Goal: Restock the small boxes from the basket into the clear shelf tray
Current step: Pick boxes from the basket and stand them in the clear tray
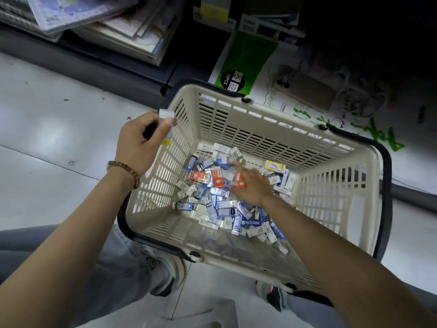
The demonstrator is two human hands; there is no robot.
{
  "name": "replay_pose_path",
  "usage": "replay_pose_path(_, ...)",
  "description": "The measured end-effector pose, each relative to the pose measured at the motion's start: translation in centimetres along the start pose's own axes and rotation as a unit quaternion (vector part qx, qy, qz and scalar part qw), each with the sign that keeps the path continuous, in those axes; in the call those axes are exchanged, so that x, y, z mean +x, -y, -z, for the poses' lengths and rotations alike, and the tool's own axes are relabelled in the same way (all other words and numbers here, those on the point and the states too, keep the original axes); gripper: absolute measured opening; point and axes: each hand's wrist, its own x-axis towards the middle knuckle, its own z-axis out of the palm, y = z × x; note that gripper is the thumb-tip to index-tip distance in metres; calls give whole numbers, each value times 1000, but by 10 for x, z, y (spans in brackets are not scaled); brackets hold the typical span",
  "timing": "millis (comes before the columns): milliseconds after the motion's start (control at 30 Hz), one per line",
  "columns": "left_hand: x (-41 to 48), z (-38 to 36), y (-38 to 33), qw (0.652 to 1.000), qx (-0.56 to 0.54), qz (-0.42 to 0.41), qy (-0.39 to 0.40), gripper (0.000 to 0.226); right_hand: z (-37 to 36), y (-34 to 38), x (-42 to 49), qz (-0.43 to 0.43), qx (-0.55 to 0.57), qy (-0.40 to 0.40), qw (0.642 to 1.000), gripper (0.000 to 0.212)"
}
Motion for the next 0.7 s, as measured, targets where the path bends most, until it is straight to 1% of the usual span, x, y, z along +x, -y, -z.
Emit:
replay_pose_path(33,0,0,0,1000,1,0,-2,30,-3,1,-6,33,7,35,999,66)
replay_pose_path(67,0,0,-1,1000,0,0,-3,31,-7,0,-11,66,38,69,995,59)
replay_pose_path(100,0,1,-2,1000,-3,-1,-1,31,-9,-2,-16,87,100,81,988,52)
replay_pose_path(133,-1,1,-3,1000,-7,-3,1,31,-8,-5,-20,93,179,58,978,45)
replay_pose_path(167,-1,1,-3,1000,-8,-5,2,31,-5,-10,-22,82,249,-5,965,39)
replay_pose_path(200,-1,1,-3,1000,-6,-5,2,31,1,-17,-22,52,286,-90,953,35)
replay_pose_path(233,-1,1,-3,1000,-1,-4,-1,32,7,-27,-19,7,282,-168,945,34)
replay_pose_path(267,-1,0,-2,1000,4,-4,-3,33,13,-38,-16,-44,250,-215,943,38)
replay_pose_path(300,-1,0,-2,1000,5,-5,-5,33,18,-47,-12,-87,208,-224,948,45)
replay_pose_path(367,-1,-1,-4,1000,8,-7,-8,33,16,-51,-6,-116,150,-178,966,61)
replay_pose_path(433,-1,-2,-5,1000,13,-14,-10,35,2,-39,-4,-119,147,-158,969,69)
replay_pose_path(467,-1,-2,-6,1000,16,-18,-13,36,-6,-34,-3,-118,137,-153,972,70)
replay_pose_path(533,-2,-2,-7,1000,17,-20,-14,37,-20,-28,-5,-115,84,-114,983,71)
replay_pose_path(600,-1,-2,-7,1000,15,-12,-12,37,-27,-31,-12,-100,62,-85,989,67)
replay_pose_path(700,-1,-2,-7,1000,8,-14,-9,36,-36,-27,-29,-30,79,-47,995,61)
